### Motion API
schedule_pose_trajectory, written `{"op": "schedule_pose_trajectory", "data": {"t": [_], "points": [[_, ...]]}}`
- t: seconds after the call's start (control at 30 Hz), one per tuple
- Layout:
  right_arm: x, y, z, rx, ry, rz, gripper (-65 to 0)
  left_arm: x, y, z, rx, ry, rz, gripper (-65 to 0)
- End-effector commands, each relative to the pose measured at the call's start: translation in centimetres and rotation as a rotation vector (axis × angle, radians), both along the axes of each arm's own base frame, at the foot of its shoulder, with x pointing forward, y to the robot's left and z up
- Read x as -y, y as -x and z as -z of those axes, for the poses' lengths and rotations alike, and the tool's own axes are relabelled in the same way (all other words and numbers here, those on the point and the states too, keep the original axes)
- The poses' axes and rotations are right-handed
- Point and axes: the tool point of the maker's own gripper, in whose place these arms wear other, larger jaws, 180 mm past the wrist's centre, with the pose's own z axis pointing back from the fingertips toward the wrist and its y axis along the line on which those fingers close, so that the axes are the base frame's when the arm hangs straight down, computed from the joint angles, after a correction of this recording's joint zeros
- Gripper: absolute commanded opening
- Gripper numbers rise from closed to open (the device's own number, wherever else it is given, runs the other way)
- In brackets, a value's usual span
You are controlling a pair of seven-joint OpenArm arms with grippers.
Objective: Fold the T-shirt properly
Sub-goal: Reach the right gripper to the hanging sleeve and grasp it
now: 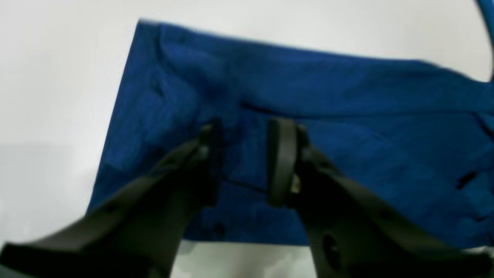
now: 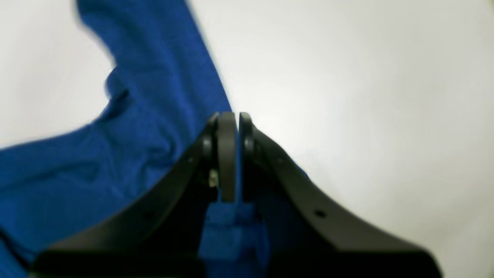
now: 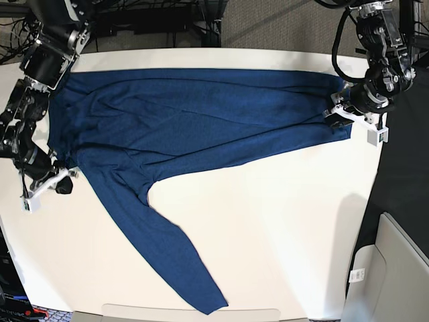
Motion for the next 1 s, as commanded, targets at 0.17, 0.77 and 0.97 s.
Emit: {"op": "schedule_pose_trajectory", "data": {"t": [0.17, 0.77, 0.97], "points": [[-0.7, -4.9, -3.1, 0.084, -0.093, 0.086, -64.3, -0.7, -1.0, -1.0, 0.041, -0.009, -0.005, -44.0], [-0.8, -7.2, 3.2, -0.1, -0.201, 0.406, -35.0, -0.6, -1.6, -1.5, 0.058, -0.004, -0.004, -44.0], [-1.7, -6.2, 6.1, -0.159, -0.219, 0.414, -33.3, -0.6, -2.5, -2.2, 0.084, -0.004, -0.004, -44.0]]}}
